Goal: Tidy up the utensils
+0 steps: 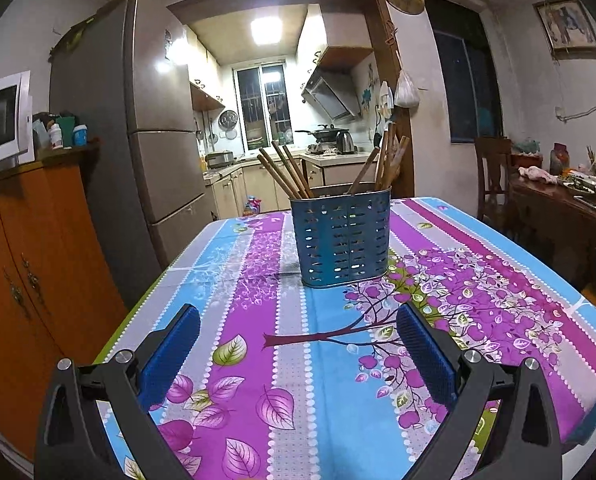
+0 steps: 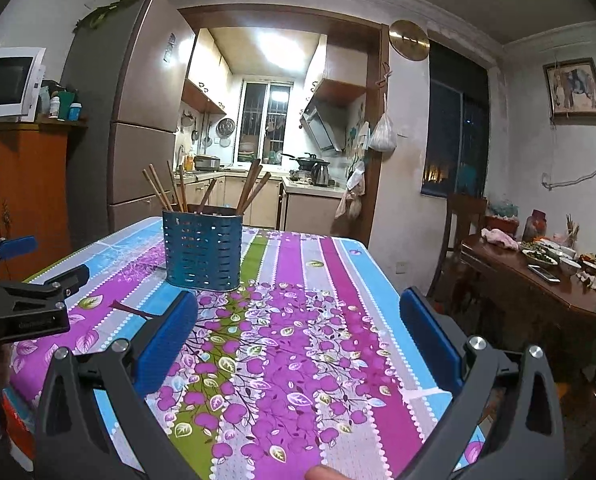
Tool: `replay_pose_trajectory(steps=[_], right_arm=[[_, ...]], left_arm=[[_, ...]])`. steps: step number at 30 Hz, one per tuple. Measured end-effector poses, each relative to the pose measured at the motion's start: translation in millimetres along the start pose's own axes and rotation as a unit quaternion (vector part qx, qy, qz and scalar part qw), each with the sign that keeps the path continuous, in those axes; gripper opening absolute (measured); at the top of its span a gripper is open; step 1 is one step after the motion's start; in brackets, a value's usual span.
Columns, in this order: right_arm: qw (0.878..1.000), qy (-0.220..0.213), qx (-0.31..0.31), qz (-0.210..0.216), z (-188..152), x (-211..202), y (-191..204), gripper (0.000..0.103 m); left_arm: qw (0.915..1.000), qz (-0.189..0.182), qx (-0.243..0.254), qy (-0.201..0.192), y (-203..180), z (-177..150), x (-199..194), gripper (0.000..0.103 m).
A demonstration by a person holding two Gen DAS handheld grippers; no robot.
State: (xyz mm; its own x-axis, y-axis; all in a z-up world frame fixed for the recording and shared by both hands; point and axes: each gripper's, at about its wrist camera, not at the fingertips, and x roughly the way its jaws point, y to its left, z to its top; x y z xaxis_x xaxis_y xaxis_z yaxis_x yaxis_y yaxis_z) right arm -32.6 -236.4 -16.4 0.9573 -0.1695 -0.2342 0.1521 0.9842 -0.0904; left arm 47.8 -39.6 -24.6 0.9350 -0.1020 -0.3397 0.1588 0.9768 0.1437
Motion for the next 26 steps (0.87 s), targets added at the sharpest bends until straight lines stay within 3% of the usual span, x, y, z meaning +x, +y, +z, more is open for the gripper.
replay_pose_trajectory(steps=[9,21,26], right_arm=[[1.0,0.009,-0.002,-0.003,-6.7,2.8,-2.0,0.098],[1.0,0.01,0.002,-0.009,-8.4,3.4,-5.8,0.098],[1.0,0.011,0.002,-0.01,-7.9,3.0,-6.6,0.098]], left_arm=[[0.9996,0.026,-0.003,-0.007,-3.0,0.3,2.0,0.098],[0.9998,0.014,0.0,0.013,-6.5,-1.0,7.1,0.098],[0.9997,0.022,0.012,0.0,-10.2,-1.6,4.4,0.098]])
